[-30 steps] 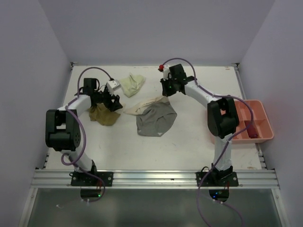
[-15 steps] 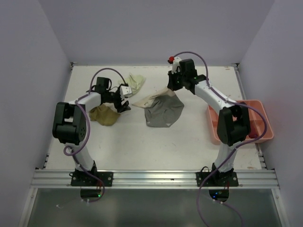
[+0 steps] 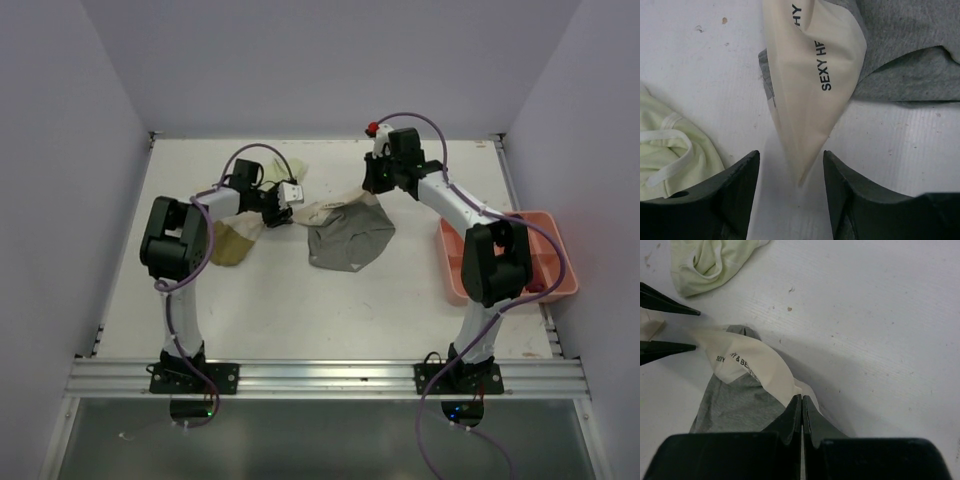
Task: Roll the underwear
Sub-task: Flatten the underwear
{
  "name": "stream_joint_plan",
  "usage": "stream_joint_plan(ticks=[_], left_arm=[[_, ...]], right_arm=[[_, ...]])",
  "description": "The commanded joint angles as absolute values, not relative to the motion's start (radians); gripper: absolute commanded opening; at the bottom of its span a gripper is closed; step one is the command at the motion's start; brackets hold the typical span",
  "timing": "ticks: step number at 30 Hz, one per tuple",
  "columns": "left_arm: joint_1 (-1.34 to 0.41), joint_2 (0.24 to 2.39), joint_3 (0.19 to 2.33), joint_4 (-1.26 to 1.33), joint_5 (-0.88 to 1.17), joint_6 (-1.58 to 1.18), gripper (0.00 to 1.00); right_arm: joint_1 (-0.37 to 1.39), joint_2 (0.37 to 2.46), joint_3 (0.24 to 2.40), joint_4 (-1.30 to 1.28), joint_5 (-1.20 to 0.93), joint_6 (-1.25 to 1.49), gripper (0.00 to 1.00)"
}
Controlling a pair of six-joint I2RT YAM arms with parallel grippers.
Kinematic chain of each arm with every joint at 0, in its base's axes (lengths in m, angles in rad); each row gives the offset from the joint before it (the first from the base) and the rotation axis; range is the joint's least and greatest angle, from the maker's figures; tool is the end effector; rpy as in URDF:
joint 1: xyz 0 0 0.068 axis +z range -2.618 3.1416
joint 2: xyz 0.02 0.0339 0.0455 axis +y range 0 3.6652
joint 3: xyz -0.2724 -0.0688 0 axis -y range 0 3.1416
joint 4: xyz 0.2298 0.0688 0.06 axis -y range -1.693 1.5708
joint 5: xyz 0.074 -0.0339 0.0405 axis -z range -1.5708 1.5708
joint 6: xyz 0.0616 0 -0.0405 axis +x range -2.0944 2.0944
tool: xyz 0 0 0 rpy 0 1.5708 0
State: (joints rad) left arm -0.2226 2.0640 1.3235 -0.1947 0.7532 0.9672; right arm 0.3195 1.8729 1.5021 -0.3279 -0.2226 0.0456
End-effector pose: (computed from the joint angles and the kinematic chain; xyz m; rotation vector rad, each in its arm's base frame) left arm 0.4098 -0.1360 0.1470 1.4947 1.6896 -0.5564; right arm 0.4131 0.1510 0.2600 -0.4298 2.2471 0.4444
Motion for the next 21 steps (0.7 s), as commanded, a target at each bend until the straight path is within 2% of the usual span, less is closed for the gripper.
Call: stream_joint_plan(ticks=[1, 4, 8, 9, 15, 21], left_arm=[[-0.236, 2.106, 1.388, -0.16, 0.735, 1.012, 0.55], [-0.242, 2.129, 1.416, -0.179, 0.719, 1.017, 0.39], [-0.244, 2.114, 1.424, -0.253, 0.724, 1.048, 0.04], [-0.244, 2.097, 1.41, -0.253, 0.726, 1.045, 0.0], [-0.242, 1.867, 1.278, -0.301, 0.761, 0.999, 0.0], [-0.242, 1.567, 1.161, -0.432, 0.795, 0.943, 0.0]], right_arm=[[0.319, 1.842, 1.511, -0.296, -0.242, 0.055, 0.0], [0.314, 1.838, 1.511, -0.296, -0.242, 0.054, 0.0], [0.307, 1.815, 1.511, -0.302, -0.247, 0.049, 0.0], [0.305, 1.803, 1.516, -0.307, -0.256, 0.045, 0.0], [0.299, 1.704, 1.513, -0.403, -0.36, -0.044, 0.0], [0.299, 1.497, 1.413, -0.524, -0.506, -0.176, 0.0]])
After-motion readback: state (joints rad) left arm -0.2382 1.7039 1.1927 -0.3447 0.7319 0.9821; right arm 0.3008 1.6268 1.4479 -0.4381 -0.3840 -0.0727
